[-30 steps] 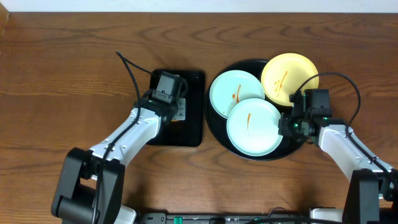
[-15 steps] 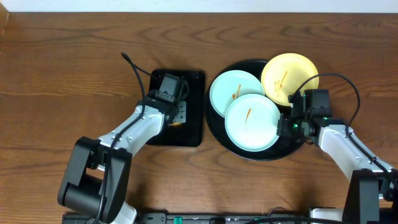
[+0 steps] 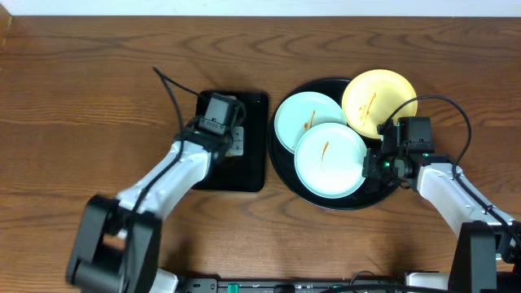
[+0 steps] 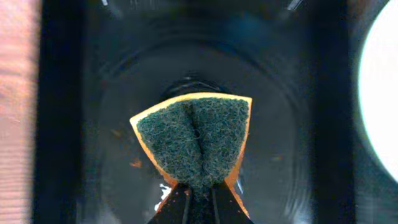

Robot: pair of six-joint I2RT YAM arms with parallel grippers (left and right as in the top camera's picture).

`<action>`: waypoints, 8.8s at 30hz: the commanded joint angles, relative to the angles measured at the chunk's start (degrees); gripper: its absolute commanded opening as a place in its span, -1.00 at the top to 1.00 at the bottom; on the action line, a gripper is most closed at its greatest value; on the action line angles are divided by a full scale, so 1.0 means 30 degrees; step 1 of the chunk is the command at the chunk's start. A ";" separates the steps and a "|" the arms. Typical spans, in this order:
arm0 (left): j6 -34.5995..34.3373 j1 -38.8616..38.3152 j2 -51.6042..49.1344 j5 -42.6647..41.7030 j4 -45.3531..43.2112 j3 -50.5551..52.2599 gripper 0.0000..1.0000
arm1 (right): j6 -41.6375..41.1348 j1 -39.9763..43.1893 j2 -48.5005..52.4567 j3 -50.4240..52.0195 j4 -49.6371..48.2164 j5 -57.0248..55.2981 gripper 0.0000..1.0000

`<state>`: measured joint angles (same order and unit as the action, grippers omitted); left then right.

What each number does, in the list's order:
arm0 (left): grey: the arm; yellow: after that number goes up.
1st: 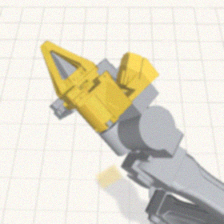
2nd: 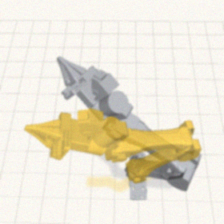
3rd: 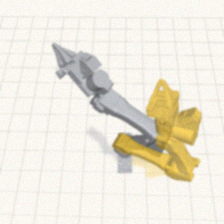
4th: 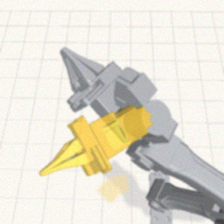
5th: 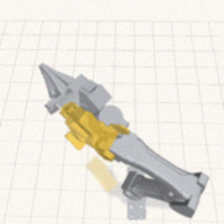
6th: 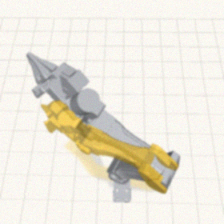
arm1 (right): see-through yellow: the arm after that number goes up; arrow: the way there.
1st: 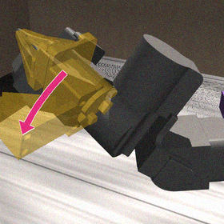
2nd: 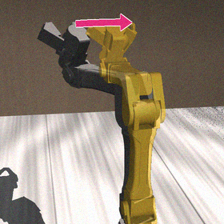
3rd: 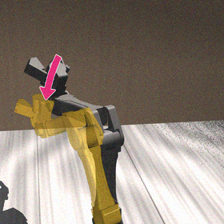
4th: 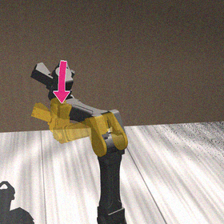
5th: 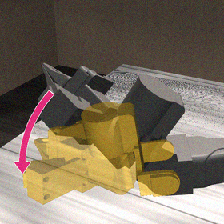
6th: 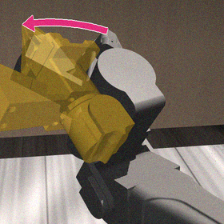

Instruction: Clean dirty plates on tray and stack at the side

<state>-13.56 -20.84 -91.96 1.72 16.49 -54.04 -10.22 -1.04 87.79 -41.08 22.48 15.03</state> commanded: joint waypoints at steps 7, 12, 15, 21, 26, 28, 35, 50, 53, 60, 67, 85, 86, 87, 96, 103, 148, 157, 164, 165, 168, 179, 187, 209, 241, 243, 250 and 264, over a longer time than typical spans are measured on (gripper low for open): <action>-0.1239 -0.0051 0.1872 -0.0044 -0.0007 -0.0525 0.85 | -0.0066 -0.0328 0.0153 0.0182 0.0080 0.0087 0.98; -0.0066 0.0240 0.2040 -0.0189 -0.0794 -0.0627 0.85 | -0.0066 -0.0328 0.0153 0.0182 0.0095 0.0087 0.98; -0.0357 0.0816 0.2659 -0.0197 -0.1668 -0.0641 0.85 | -0.0066 -0.0328 0.0153 0.0182 0.0138 0.0087 0.98; -0.1741 0.0736 0.2382 -0.1836 -0.1464 -0.0561 0.85 | -0.0066 -0.0328 0.0153 0.0182 0.0226 0.0124 0.98; -0.2623 0.0452 0.2368 -0.5304 -0.1581 -0.0882 0.85 | -0.0073 -0.0328 0.0153 0.0182 0.0233 0.0743 0.98; -0.3410 0.0452 0.2368 -0.5960 -0.1370 -0.1209 0.85 | -0.0073 -0.0328 0.0153 0.0182 0.0233 0.0867 0.98; -0.3942 0.0452 0.2368 -0.6237 -0.1858 -0.1705 0.85 | -0.0066 -0.0328 0.0153 0.0182 0.0233 0.0867 0.98; -0.3519 0.0510 0.2368 -0.6215 -0.3475 -0.1705 0.85 | 0.0015 -0.0328 0.0153 0.0182 0.0299 0.0860 0.98; -0.3512 0.0510 0.2368 -0.6215 -0.3468 -0.1705 0.85 | 0.0015 -0.0328 0.0153 0.0182 0.0306 0.0860 0.98; -0.3512 0.0510 0.2361 -0.6091 -0.3344 -0.1705 0.85 | 0.0015 -0.0328 0.0153 0.0182 0.0321 0.0867 0.98; -0.4160 0.0510 0.1902 -0.1239 -0.1049 -0.1690 0.85 | 0.0007 -0.0328 0.0153 0.0182 0.0357 0.0867 0.98; -0.7876 -0.3963 -0.1654 -1.0229 -0.6543 -0.2244 0.85 | 0.0000 -0.0437 0.0153 0.0182 0.0364 0.1231 0.98; -0.7868 -0.4408 -0.2040 -1.0229 -0.6717 -0.2390 0.85 | 0.0000 -0.0437 0.0153 0.0182 0.0372 0.1231 0.98; -0.7861 -0.4903 -0.2412 -1.0229 -0.7016 -0.2506 0.85 | 0.0000 -0.0437 0.0153 0.0182 0.0372 0.1231 0.98; -0.8313 -0.7191 -0.5064 -0.8816 -0.9333 -0.2535 0.85 | 0.0000 -0.0474 0.0153 0.0182 0.0663 0.1231 0.98; -0.8138 -0.7198 -0.6659 -0.7970 -0.8582 -0.2528 0.85 | 0.0000 -0.0481 0.0153 0.0182 0.0729 0.1231 0.98; -0.3337 -0.5107 -0.1865 -0.6091 -0.0678 -0.2412 0.85 | 0.0933 -0.0466 -0.1239 -0.0561 0.1443 0.0131 0.98; -0.2528 -0.1020 0.1931 -0.8189 0.0466 -0.2404 0.85 | 0.2812 -0.0474 -0.4816 -0.1821 0.2601 -0.3089 0.98; -0.2477 0.2098 0.1690 -0.4932 0.1239 -0.2244 0.85 | 0.3264 -0.1246 -0.7227 -0.1836 0.2586 -0.7679 0.97; -0.2477 0.2368 0.1523 -0.4911 0.1224 -0.2237 0.85 | 0.3410 -0.1537 -0.7439 -0.1843 0.2586 -0.8517 0.97; -0.2477 0.2900 0.0831 -0.4896 0.1290 -0.2237 0.85 | 0.3585 -0.3031 -0.7919 -0.1887 0.2608 -1.2240 0.98; -0.2477 0.2980 -0.0816 -0.4830 0.1341 -0.2186 0.85 | 0.7286 -0.9617 -0.7905 -0.1923 0.1683 -2.0298 0.98; -0.2477 0.2980 -0.0816 -0.4830 0.1333 -0.2186 0.85 | 0.7453 -1.0295 -0.7905 -0.1923 0.1224 -2.1864 0.98; -0.2484 0.2973 -0.0816 -0.4838 0.1348 -0.2186 0.85 | -0.2958 0.3767 -0.7169 -0.1916 0.1392 -1.2597 0.98; -0.2477 0.2973 -0.0816 -0.4838 0.1355 -0.2186 0.85 | -0.1078 0.8903 -0.1122 -0.1916 -0.2091 0.5952 0.13; -0.2477 0.2973 -0.0816 -0.4838 0.1348 -0.2186 0.85 | -0.0838 0.7512 -0.1122 -0.1916 -0.1610 0.5931 0.07; -0.2477 0.2973 -0.0816 -0.4838 0.1348 -0.2186 0.85 | -0.2390 0.2120 -0.1078 -0.1909 -0.1603 0.2958 -0.04; -0.2477 0.2973 -0.0816 -0.4838 0.1355 -0.2186 0.84 | -0.8619 -0.4160 0.2033 -0.1909 -0.3045 -0.1800 -0.02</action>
<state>-22.02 -12.05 -94.28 -13.30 20.58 -61.28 -30.52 -11.51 91.29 -45.93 13.87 12.08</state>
